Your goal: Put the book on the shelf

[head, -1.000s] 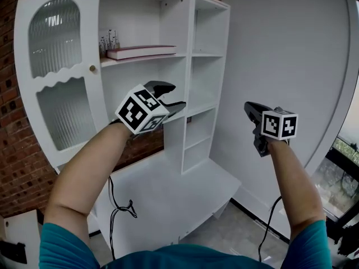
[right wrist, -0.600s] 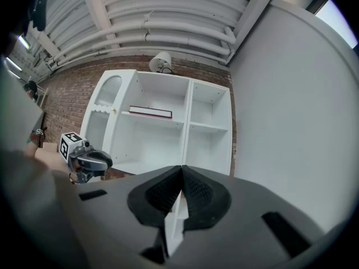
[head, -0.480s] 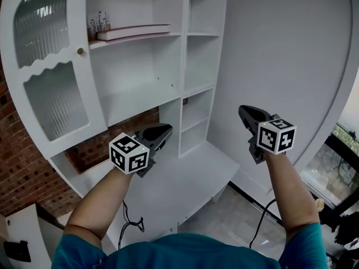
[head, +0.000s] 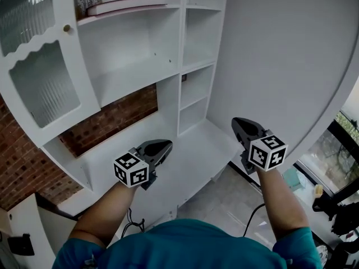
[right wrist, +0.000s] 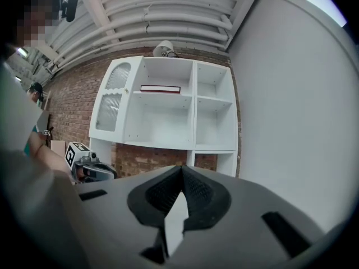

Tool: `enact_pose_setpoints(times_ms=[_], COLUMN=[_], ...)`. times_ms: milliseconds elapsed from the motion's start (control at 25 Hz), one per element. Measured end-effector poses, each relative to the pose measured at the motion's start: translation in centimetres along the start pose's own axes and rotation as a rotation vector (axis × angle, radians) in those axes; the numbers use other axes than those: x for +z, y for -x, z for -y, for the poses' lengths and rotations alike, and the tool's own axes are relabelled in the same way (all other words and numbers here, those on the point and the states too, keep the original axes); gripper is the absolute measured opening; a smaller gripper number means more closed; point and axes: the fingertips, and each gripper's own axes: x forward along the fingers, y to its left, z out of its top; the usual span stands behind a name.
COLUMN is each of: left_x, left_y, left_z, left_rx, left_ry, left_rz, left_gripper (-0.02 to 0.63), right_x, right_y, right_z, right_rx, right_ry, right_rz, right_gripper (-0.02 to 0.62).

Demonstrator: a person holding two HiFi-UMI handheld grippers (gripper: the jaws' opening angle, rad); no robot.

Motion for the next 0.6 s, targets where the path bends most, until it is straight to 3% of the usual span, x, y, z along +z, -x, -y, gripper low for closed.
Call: enact_pose_setpoints(times_ms=[600], left_x=[-10.9], left_y=[3.2], left_z=[1.1], left_rx=[0.081], left_ry=[0.171], left_rz=[-0.082], left_gripper=[0.015], right_x=[-16.7], right_y=[0.8], right_z=[-4.1], right_rx=[0.050], right_ry=[-0.146], right_rz=[-0.160], right_gripper=[0.021])
